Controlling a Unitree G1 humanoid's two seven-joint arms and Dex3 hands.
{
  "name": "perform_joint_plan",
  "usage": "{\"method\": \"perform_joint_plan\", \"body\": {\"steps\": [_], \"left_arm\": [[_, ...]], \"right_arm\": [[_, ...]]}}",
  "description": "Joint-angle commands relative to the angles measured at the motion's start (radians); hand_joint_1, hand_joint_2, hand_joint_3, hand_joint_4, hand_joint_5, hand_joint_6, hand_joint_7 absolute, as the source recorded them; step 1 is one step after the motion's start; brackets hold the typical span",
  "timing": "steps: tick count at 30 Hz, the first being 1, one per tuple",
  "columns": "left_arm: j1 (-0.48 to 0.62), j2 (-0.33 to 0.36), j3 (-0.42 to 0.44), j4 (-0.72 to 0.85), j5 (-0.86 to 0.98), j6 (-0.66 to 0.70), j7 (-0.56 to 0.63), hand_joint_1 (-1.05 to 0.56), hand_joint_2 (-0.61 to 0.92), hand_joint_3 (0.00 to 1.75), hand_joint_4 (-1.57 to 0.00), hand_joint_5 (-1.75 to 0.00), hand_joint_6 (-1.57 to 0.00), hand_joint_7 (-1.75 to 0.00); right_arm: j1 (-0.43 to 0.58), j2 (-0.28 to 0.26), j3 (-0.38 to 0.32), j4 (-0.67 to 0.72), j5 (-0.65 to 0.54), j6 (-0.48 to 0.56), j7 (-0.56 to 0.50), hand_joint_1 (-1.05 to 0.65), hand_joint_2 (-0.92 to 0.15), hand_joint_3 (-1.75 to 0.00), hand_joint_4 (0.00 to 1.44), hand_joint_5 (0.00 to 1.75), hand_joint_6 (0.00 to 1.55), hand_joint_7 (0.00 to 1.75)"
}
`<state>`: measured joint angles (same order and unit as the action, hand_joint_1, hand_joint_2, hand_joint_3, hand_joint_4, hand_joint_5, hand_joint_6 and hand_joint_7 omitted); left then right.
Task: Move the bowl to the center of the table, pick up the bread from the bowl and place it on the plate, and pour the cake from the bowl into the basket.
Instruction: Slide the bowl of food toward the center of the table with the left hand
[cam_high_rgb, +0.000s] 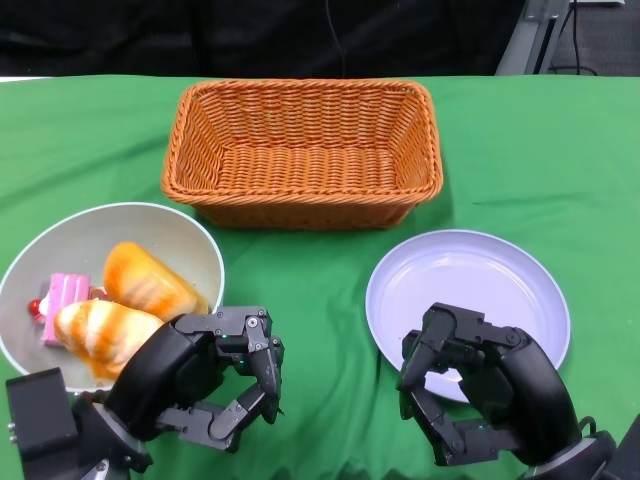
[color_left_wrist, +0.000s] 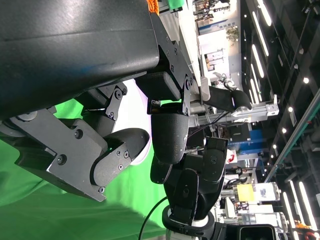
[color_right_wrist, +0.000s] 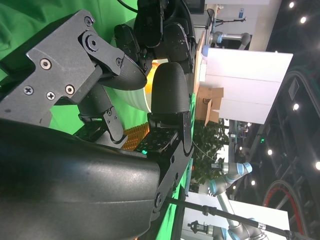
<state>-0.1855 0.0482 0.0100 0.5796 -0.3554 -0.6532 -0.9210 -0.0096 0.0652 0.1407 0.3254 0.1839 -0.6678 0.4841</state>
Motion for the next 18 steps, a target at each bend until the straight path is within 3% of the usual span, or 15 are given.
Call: {"method": "perform_joint_plan", "body": {"steps": [1,18], "left_arm": [[-0.008,0.009,0.01,0.006,-0.008,-0.001,-0.002,-0.09,0.51,1.19,-0.75,-1.72,-0.76,-1.42],[-0.011,0.007,0.012,0.016,-0.01,-0.009,-0.006,-0.09,0.51,1.18,-0.75,-1.71,-0.76,-1.42]], "right_arm": [[-0.004,-0.004,-0.006,0.004,0.008,-0.013,-0.002,-0.07,-0.38,-1.27,0.8,1.71,0.72,1.38],[-0.008,-0.005,-0.007,0.018,0.013,-0.028,0.003,-0.08,-0.4,-1.24,0.8,1.7,0.71,1.39]]}}
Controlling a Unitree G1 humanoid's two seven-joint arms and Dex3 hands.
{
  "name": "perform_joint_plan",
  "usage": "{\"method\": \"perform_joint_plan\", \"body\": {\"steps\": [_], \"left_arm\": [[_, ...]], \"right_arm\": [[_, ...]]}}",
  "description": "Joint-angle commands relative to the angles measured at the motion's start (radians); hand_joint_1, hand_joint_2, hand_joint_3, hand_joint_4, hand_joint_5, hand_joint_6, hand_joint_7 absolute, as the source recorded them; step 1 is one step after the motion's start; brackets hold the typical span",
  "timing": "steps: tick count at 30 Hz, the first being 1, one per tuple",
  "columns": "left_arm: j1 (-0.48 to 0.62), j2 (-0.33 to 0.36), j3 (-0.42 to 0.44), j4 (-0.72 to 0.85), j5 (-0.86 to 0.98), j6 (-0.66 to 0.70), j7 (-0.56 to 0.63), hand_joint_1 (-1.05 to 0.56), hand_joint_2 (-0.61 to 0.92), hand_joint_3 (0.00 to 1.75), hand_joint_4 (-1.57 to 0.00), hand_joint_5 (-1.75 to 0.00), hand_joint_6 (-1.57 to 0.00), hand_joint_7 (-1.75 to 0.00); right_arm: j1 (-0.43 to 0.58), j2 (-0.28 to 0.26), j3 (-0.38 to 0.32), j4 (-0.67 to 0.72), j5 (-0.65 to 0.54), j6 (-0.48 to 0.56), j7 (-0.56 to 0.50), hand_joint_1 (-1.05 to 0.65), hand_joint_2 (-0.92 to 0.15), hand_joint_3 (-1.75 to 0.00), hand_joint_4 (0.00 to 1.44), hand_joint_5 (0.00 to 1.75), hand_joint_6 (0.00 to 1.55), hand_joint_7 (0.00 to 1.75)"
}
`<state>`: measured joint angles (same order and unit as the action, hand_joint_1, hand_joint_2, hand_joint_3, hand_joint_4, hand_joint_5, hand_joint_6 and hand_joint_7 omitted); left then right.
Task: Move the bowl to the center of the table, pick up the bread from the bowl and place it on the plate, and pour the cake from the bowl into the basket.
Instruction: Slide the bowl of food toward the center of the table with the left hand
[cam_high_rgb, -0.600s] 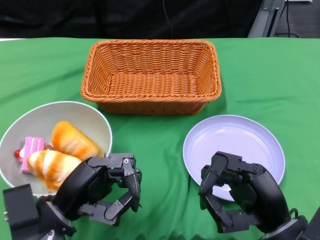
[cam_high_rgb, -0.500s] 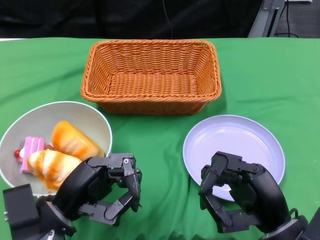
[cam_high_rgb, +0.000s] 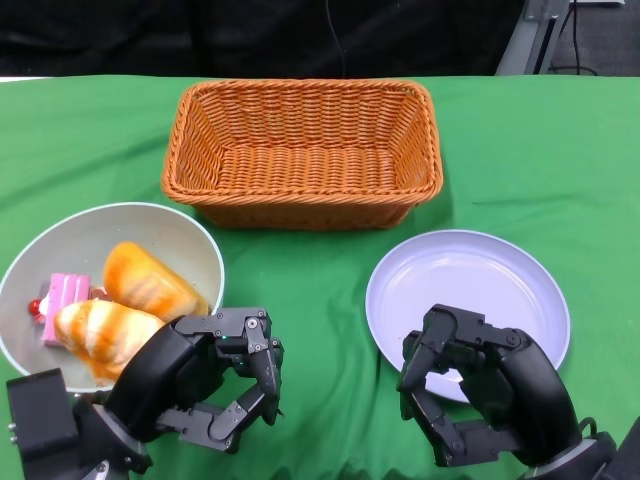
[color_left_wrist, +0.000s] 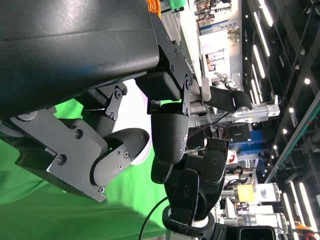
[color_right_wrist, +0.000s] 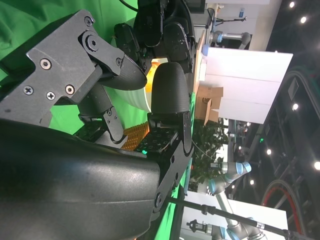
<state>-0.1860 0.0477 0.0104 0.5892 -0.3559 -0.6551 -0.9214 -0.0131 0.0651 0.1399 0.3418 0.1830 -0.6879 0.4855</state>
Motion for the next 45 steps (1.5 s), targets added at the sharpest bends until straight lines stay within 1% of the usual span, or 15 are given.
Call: {"method": "perform_joint_plan", "body": {"steps": [1,14,20,24,28,32,33,34,35,36,37,39,41,43,45], "left_arm": [[-0.011,0.008,0.011,0.007,-0.01,-0.006,-0.006,-0.09,0.51,1.18,-0.75,-1.71,-0.76,-1.41],[-0.012,0.005,0.014,0.005,-0.018,-0.013,-0.011,-0.09,0.51,1.2,-0.75,-1.72,-0.76,-1.41],[-0.009,0.006,0.025,-0.07,-0.062,-0.029,-0.026,-0.1,0.5,1.2,-0.75,-1.69,-0.75,-1.38],[-0.011,0.009,0.037,-0.122,-0.091,-0.042,-0.028,-0.13,0.58,1.04,-0.8,-1.63,-0.75,-1.37],[-0.011,0.017,0.066,-0.202,-0.131,-0.033,-0.009,-0.11,0.63,0.99,-0.83,-1.59,-0.77,-1.38],[-0.022,0.023,0.107,-0.245,-0.184,-0.014,-0.003,-0.08,0.69,0.88,-0.88,-1.5,-0.83,-1.21],[-0.027,0.023,0.115,-0.246,-0.197,-0.012,-0.007,-0.08,0.72,0.81,-0.87,-1.49,-0.85,-1.15],[-0.036,0.024,0.126,-0.24,-0.21,-0.018,-0.016,-0.12,0.8,0.7,-0.82,-1.56,-0.8,-1.17],[-0.05,0.026,0.142,-0.228,-0.222,-0.03,-0.021,-0.11,0.83,0.61,-0.84,-1.53,-0.82,-1.12],[-0.063,0.028,0.161,-0.216,-0.217,-0.049,-0.006,-0.11,0.87,0.48,-0.86,-1.46,-0.87,-1.02],[-0.075,0.029,0.177,-0.204,-0.217,-0.064,0.003,-0.11,0.88,0.42,-0.88,-1.44,-0.89,-0.99],[-0.095,0.031,0.209,-0.182,-0.21,-0.084,0.029,-0.08,0.91,0.37,-0.87,-1.43,-0.9,-0.95],[-0.118,0.034,0.247,-0.15,-0.166,-0.129,0.094,-0.06,0.92,0.39,-0.86,-1.42,-0.91,-0.91],[-0.139,0.041,0.279,-0.111,-0.132,-0.16,0.155,-0.04,0.92,0.43,-0.87,-1.34,-0.98,-0.74],[-0.171,0.058,0.307,-0.052,-0.138,-0.179,0.169,-0.03,0.92,0.44,-0.84,-1.24,-1.03,-0.52]], "right_arm": [[-0.006,-0.005,-0.007,0.004,0.011,-0.014,0.0,-0.08,-0.4,-1.24,0.8,1.7,0.71,1.38],[-0.008,-0.005,-0.006,0.005,0.012,-0.007,0.001,-0.07,-0.39,-1.27,0.8,1.7,0.72,1.38],[-0.007,-0.003,-0.007,0.008,0.007,-0.013,-0.004,-0.09,-0.38,-1.26,0.8,1.7,0.72,1.38],[-0.009,-0.004,-0.007,0.012,0.003,-0.018,-0.007,-0.08,-0.39,-1.25,0.8,1.7,0.72,1.38],[-0.01,-0.006,-0.008,0.01,0.008,-0.004,-0.004,-0.08,-0.4,-1.24,0.8,1.69,0.72,1.38],[-0.013,-0.004,-0.009,0.017,0.009,-0.005,-0.004,-0.08,-0.41,-1.22,0.81,1.69,0.72,1.39],[-0.014,-0.004,-0.009,0.018,0.009,-0.006,-0.004,-0.08,-0.41,-1.22,0.81,1.69,0.72,1.39],[-0.014,-0.003,-0.009,0.019,0.011,-0.005,-0.004,-0.08,-0.41,-1.22,0.81,1.69,0.72,1.39],[-0.014,-0.002,-0.009,0.019,0.013,-0.003,-0.002,-0.08,-0.41,-1.22,0.81,1.69,0.72,1.39],[-0.012,-0.003,-0.009,0.015,0.012,0.003,-0.005,-0.08,-0.41,-1.22,0.81,1.69,0.72,1.39],[-0.01,-0.003,-0.008,0.011,0.011,0.009,-0.007,-0.09,-0.41,-1.22,0.81,1.7,0.72,1.39],[-0.007,-0.003,-0.008,0.005,0.012,0.018,-0.008,-0.09,-0.41,-1.21,0.81,1.7,0.72,1.39],[-0.006,-0.003,-0.008,0.005,0.014,0.02,-0.006,-0.09,-0.41,-1.21,0.8,1.7,0.72,1.39],[-0.006,-0.004,-0.008,0.006,0.016,0.018,-0.003,-0.09,-0.42,-1.21,0.8,1.7,0.72,1.39],[-0.008,-0.003,-0.01,0.012,0.021,0.013,0.001,-0.09,-0.42,-1.2,0.8,1.7,0.72,1.4]]}}
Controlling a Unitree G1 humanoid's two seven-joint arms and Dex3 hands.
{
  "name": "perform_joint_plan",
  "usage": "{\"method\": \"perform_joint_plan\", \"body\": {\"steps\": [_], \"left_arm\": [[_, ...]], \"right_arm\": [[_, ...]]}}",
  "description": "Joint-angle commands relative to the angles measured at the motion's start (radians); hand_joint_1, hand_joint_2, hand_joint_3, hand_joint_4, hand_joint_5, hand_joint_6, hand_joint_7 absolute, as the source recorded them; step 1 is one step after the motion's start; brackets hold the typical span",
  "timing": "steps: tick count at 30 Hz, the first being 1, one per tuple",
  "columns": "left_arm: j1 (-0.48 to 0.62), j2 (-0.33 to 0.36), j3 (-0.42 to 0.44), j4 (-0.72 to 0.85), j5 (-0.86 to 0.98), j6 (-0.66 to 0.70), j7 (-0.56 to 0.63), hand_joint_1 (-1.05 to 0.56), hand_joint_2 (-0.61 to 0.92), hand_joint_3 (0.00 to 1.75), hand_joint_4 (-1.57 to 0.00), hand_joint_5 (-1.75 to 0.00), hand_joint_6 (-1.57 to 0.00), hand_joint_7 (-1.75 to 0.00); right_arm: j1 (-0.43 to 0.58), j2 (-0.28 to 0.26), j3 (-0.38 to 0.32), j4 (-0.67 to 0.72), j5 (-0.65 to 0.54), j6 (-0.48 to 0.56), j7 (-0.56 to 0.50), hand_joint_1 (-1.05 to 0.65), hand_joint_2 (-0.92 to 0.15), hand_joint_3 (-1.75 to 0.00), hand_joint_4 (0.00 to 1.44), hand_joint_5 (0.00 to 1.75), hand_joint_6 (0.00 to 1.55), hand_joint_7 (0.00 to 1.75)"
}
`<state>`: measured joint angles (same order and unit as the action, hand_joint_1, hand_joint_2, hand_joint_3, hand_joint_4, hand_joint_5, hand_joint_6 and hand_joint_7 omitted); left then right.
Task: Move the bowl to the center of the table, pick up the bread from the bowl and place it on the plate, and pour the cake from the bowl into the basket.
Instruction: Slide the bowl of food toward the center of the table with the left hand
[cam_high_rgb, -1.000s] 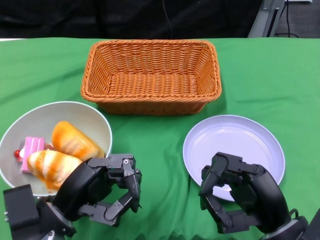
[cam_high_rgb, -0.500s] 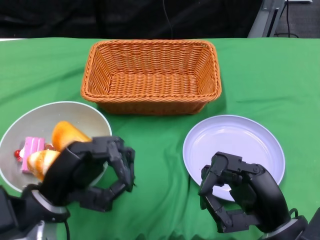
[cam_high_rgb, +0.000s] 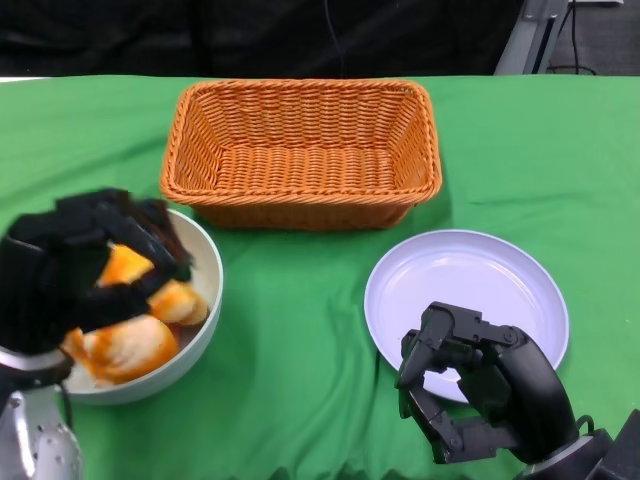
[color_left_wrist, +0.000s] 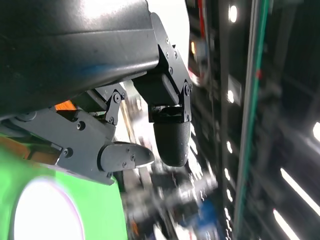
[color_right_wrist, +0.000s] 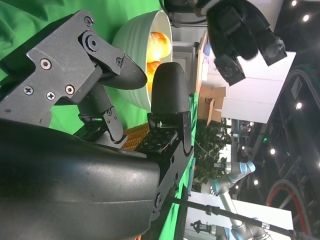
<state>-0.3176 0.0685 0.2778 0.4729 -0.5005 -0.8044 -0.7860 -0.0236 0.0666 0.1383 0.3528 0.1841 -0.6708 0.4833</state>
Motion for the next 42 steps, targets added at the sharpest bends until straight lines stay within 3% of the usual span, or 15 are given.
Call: {"method": "perform_joint_plan", "body": {"steps": [1,4,6,10,13,20,27,31,35,42], "left_arm": [[-0.059,0.049,0.053,0.099,0.007,-0.05,0.039,-0.03,0.92,0.42,-0.82,-1.15,-1.06,-0.36],[-0.117,0.076,0.094,0.199,-0.019,-0.111,0.022,-0.13,0.92,0.31,-0.83,-0.86,-1.08,-0.12],[-0.151,0.094,0.118,0.261,-0.029,-0.151,0.013,-0.21,0.92,0.25,-0.91,-0.53,-1.05,-0.03],[-0.187,0.123,0.155,0.341,-0.039,-0.173,0.027,-0.3,0.92,0.17,-0.9,-0.22,-0.91,0.0],[-0.204,0.144,0.177,0.399,0.024,-0.243,0.105,-0.35,0.92,0.16,-0.83,-0.11,-0.82,0.0],[-0.232,0.245,0.171,0.572,0.275,-0.364,0.36,-0.44,0.92,0.18,-0.69,-0.01,-0.68,0.0],[-0.234,0.306,0.112,0.644,0.429,-0.334,0.545,-0.48,0.92,0.21,-0.62,0.0,-0.61,0.0],[-0.238,0.362,0.051,0.71,0.535,-0.249,0.659,-0.56,0.92,0.25,-0.44,0.0,-0.47,0.0],[-0.245,0.372,0.014,0.743,0.564,-0.174,0.704,-0.55,0.92,0.24,-0.39,0.0,-0.43,0.0],[-0.252,0.36,-0.017,0.781,0.544,-0.051,0.671,-0.58,0.92,0.25,-0.36,-0.01,-0.39,0.0]], "right_arm": [[0.002,-0.004,-0.009,0.002,0.024,-0.002,0.006,-0.09,-0.42,-1.2,0.8,1.71,0.72,1.4],[0.0,-0.005,-0.01,0.007,0.016,-0.009,0.001,-0.09,-0.42,-1.2,0.8,1.71,0.72,1.4],[0.001,-0.007,-0.01,0.006,0.003,-0.012,-0.01,-0.1,-0.42,-1.2,0.8,1.7,0.72,1.4],[-0.002,-0.005,-0.011,0.009,0.011,-0.006,-0.006,-0.09,-0.41,-1.21,0.8,1.7,0.72,1.4],[-0.003,-0.004,-0.012,0.013,0.017,-0.002,-0.001,-0.1,-0.42,-1.21,0.8,1.7,0.71,1.39],[-0.001,-0.004,-0.01,0.009,0.018,0.007,-0.001,-0.09,-0.41,-1.22,0.8,1.71,0.72,1.4],[0.001,-0.001,-0.009,0.01,0.028,0.006,0.005,-0.09,-0.41,-1.2,0.8,1.72,0.72,1.39],[0.002,-0.003,-0.009,0.007,0.023,0.007,0.002,-0.09,-0.41,-1.21,0.8,1.72,0.72,1.4],[0.003,-0.004,-0.009,0.005,0.021,0.009,0.0,-0.08,-0.41,-1.22,0.8,1.71,0.72,1.4],[0.007,-0.004,-0.008,0.002,0.02,0.006,-0.001,-0.09,-0.4,-1.22,0.8,1.71,0.72,1.39]]}}
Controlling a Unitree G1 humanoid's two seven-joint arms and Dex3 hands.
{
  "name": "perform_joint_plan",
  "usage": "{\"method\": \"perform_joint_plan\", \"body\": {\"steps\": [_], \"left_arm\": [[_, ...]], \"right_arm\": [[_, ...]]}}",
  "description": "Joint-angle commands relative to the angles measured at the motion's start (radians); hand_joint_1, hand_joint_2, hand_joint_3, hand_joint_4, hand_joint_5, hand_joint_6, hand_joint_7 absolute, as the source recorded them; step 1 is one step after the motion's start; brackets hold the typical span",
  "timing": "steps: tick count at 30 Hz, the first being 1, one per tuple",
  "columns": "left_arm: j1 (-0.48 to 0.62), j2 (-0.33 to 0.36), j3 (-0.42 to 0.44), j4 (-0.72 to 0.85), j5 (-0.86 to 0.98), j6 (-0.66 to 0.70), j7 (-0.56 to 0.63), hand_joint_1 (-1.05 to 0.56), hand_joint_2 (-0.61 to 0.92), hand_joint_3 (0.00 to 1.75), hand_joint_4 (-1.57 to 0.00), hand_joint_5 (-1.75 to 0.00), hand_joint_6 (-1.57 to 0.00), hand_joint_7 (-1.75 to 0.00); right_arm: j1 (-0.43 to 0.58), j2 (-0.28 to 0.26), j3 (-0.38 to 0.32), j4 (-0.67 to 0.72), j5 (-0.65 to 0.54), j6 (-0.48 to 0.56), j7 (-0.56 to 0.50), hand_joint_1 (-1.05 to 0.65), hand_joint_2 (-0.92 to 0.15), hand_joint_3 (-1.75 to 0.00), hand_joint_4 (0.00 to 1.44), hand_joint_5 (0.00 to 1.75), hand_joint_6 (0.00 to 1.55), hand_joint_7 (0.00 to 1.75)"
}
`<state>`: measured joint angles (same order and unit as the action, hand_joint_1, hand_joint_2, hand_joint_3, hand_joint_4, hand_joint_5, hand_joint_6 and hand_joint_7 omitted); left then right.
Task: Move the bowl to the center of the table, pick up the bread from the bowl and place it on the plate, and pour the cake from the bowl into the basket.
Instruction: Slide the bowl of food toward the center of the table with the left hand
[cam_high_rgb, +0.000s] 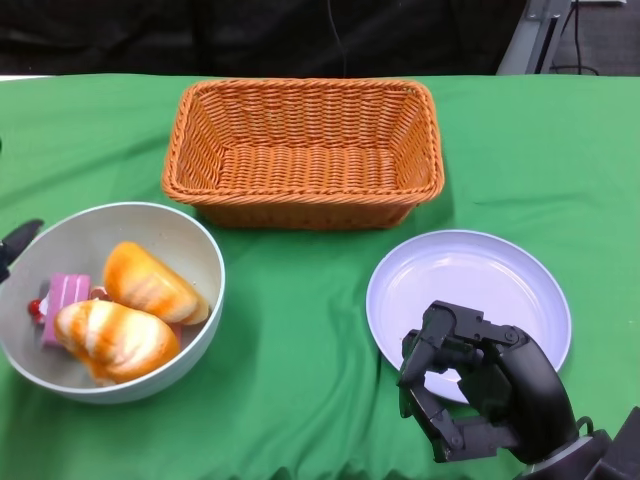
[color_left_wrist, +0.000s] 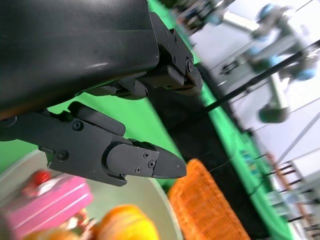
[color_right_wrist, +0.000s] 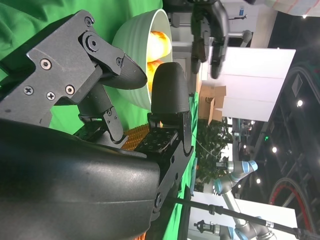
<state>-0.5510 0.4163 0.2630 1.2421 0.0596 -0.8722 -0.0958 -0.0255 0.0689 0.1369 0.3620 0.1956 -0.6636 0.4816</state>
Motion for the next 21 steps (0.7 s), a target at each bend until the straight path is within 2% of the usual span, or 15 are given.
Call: {"method": "perform_joint_plan", "body": {"steps": [1,5,9,12,21], "left_arm": [[-0.02,0.007,0.003,0.016,-0.028,0.027,-0.032,-0.58,0.92,0.25,-0.37,-0.01,-0.39,0.0],[-0.024,-0.005,0.017,0.023,-0.062,0.056,-0.06,-0.57,0.92,0.25,-0.39,-0.02,-0.38,0.0],[-0.044,-0.037,0.104,0.03,-0.206,0.17,-0.23,-0.65,0.92,0.28,-0.39,-0.02,-0.37,0.0],[-0.049,-0.049,0.141,0.027,-0.27,0.215,-0.309,-0.6,0.92,0.29,-0.37,0.0,-0.37,0.0],[-0.048,-0.062,0.144,0.038,-0.276,0.29,-0.316,-0.58,0.92,0.3,-0.42,-0.02,-0.39,-0.01]], "right_arm": [[0.01,-0.006,-0.006,-0.009,0.01,0.002,0.001,-0.08,-0.4,-1.23,0.8,1.71,0.72,1.39],[0.01,-0.011,-0.005,-0.011,-0.003,-0.004,-0.004,-0.09,-0.41,-1.23,0.8,1.71,0.71,1.4],[0.007,-0.007,-0.008,-0.002,0.008,-0.007,0.001,-0.08,-0.4,-1.24,0.8,1.72,0.71,1.41],[0.004,-0.008,-0.009,0.004,0.01,-0.015,0.007,-0.08,-0.4,-1.25,0.8,1.71,0.71,1.41],[0.012,-0.009,-0.007,-0.012,0.006,-0.004,0.0,-0.09,-0.4,-1.24,0.81,1.71,0.72,1.4]]}}
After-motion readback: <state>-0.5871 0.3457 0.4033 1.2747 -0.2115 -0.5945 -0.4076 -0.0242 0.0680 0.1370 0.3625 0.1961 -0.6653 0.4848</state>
